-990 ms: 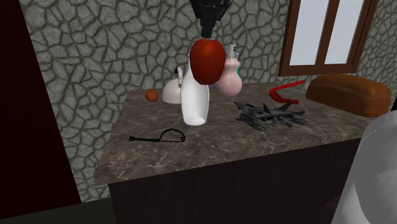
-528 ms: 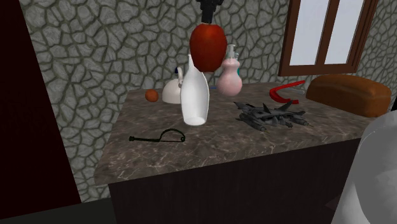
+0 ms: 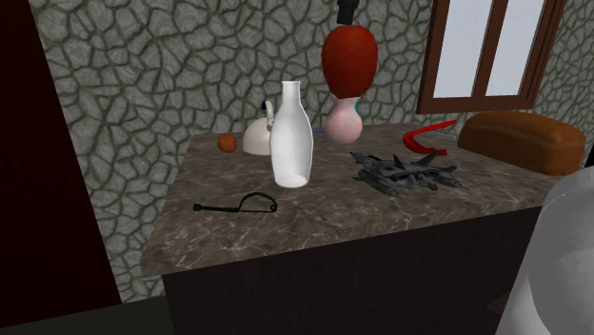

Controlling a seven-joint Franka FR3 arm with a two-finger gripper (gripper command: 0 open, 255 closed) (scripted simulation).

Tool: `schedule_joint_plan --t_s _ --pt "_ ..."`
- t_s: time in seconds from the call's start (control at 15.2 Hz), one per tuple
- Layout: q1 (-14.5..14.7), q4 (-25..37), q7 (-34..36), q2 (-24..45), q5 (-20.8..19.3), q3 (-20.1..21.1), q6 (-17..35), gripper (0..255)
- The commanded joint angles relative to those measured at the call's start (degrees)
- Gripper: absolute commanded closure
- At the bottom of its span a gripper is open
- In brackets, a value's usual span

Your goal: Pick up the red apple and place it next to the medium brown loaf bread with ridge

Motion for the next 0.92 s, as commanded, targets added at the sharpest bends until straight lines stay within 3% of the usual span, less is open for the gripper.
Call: schedule_joint_plan --t_s 0.0,0.86 --pt "-0.67 -1.04 -2.63 -1.42 -0.87 -2.11 -0.21 255" --pt "-3.88 1.59 -19.95 -4.22 -6.92 -16.93 -3.47 255"
